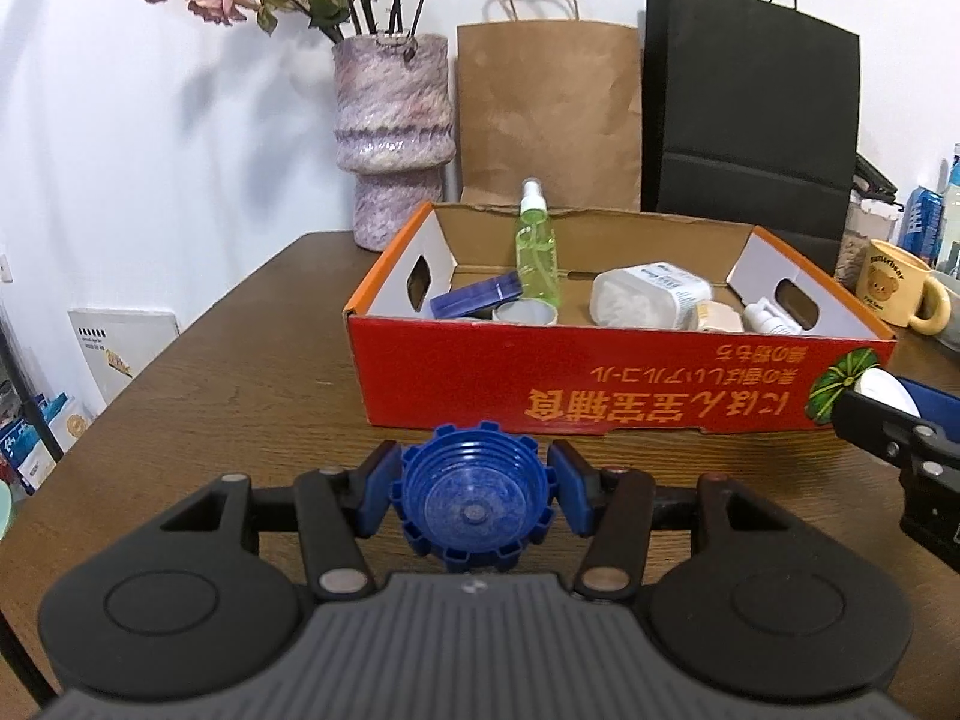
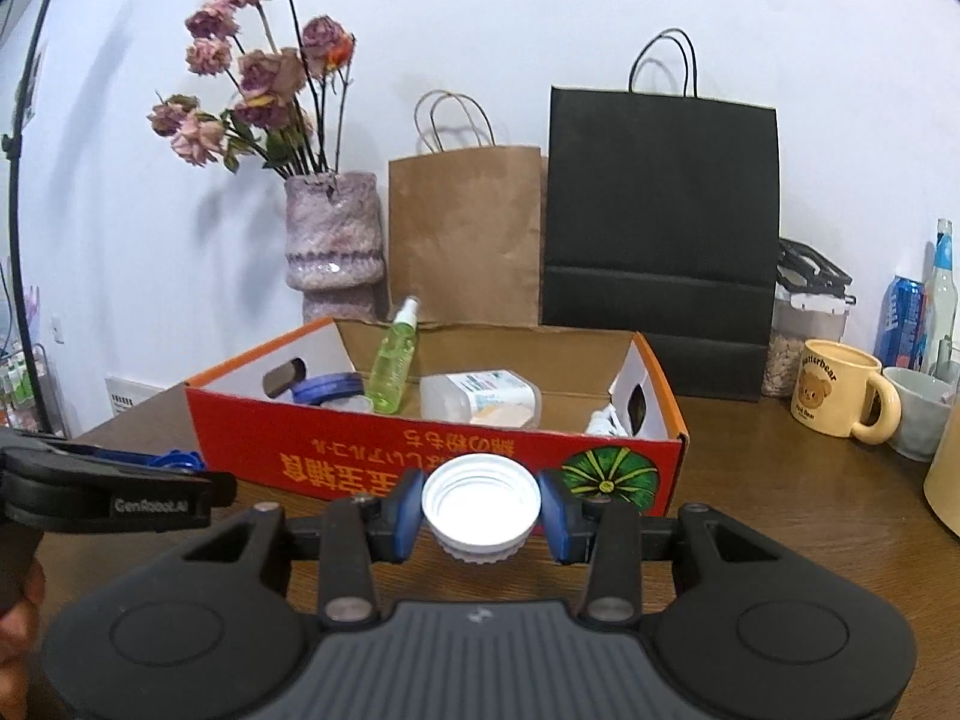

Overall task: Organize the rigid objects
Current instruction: 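Carry the white cap and blue cap over the box with both tools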

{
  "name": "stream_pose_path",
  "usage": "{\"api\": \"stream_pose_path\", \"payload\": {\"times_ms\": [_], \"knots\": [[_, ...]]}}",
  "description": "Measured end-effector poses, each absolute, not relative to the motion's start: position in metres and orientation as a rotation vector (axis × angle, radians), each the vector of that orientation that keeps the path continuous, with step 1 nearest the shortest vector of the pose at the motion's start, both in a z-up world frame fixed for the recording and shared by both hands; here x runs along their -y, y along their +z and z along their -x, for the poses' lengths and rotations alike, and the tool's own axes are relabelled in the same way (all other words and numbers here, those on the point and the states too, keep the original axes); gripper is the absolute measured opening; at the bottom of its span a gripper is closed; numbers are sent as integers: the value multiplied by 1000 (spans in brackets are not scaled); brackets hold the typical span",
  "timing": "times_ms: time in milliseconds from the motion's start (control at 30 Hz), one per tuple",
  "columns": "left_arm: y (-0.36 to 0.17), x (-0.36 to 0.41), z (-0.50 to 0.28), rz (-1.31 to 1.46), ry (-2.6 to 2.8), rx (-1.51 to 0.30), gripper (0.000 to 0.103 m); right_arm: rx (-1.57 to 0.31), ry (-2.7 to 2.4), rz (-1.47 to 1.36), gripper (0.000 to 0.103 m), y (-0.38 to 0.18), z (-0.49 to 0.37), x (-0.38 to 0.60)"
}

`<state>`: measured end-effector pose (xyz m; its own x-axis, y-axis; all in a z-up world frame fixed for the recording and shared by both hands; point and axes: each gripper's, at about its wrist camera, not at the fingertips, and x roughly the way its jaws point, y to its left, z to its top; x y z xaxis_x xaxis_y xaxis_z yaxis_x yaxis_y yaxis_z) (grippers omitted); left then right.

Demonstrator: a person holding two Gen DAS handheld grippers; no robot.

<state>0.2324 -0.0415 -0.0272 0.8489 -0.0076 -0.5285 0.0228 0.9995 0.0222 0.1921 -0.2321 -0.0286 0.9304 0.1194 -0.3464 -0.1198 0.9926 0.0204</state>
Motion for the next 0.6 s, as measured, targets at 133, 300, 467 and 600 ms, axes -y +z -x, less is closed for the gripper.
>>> {"api": "stream_pose_path", "payload": {"times_ms": [133,300,467,600], "knots": [[-20,45,-225,-29,-18,-532,55,-328,129,2,39,-22,-185,229],[-9,49,-221,-23,-8,-500,56,-290,130,11,39,-12,-179,226],[-2,52,-224,-9,2,-480,56,-270,124,-1,39,-4,-180,227],[5,56,-226,-1,7,-458,56,-249,117,-1,39,1,-183,226]]}}
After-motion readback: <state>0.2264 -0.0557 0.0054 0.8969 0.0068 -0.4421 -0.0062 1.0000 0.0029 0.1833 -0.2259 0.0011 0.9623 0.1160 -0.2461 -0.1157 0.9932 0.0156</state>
